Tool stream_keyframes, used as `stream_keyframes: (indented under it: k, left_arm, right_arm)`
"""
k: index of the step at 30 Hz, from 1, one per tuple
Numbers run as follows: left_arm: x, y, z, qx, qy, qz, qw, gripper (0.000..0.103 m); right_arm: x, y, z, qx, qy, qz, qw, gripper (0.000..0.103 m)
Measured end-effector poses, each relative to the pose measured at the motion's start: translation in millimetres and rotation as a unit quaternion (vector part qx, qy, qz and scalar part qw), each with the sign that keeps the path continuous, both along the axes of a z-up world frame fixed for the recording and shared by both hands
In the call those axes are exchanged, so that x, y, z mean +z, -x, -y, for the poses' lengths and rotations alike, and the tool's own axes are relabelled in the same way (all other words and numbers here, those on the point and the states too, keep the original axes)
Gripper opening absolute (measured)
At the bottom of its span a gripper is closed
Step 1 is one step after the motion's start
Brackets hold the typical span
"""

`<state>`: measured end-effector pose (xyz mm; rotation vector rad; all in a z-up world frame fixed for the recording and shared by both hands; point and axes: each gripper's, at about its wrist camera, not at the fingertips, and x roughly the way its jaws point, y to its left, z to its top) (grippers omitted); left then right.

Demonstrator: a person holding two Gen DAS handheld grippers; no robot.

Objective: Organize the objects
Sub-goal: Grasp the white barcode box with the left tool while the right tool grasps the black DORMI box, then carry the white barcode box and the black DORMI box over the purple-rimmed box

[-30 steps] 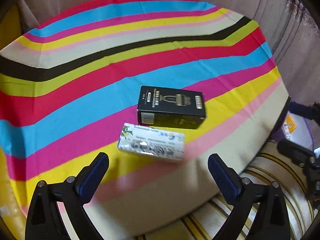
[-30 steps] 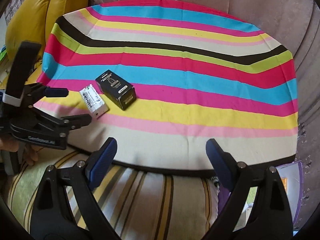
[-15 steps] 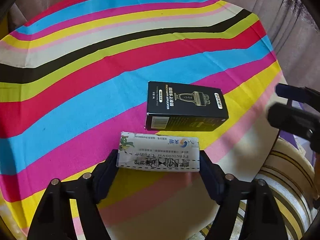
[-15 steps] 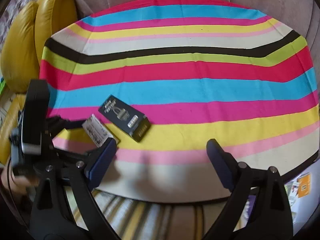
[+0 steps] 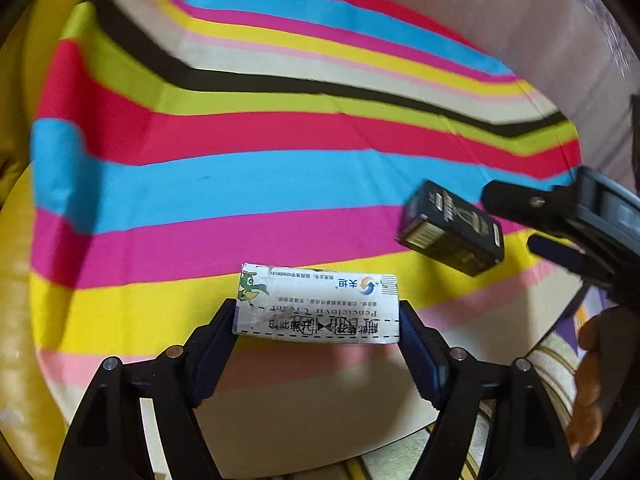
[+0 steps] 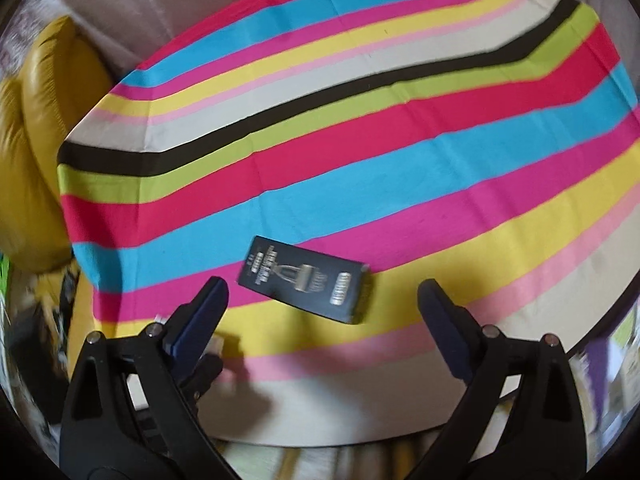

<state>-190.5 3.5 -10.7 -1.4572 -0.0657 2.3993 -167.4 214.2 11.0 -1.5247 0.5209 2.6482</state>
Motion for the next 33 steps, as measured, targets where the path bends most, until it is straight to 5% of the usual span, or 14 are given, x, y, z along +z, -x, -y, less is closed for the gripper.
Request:
stream_keyframes:
  k: [10, 20, 33]
  left_arm:
    - [5.7, -5.4, 32.7, 0.047, -0.036, -0.007, 0.9982, 0.077]
    - [5.3, -4.5, 32.3, 0.063, -0.027, -0.017, 0.9975, 0.077]
    - [24.9, -28.8, 22.7, 0.092, -0.003, -0.061, 0.9939, 0.077]
  right_arm:
    - [-16.4, 17.9, 29.8, -0.070, -0.039, 0.035, 0.996, 0.097]
    - [-47.9, 30.2, 35.7, -0.046, -0.095, 0.065, 0.992, 0.090]
    - [-15.0, -12.2, 27.1, -0.009, -0.130, -0.015, 0.991, 0.090]
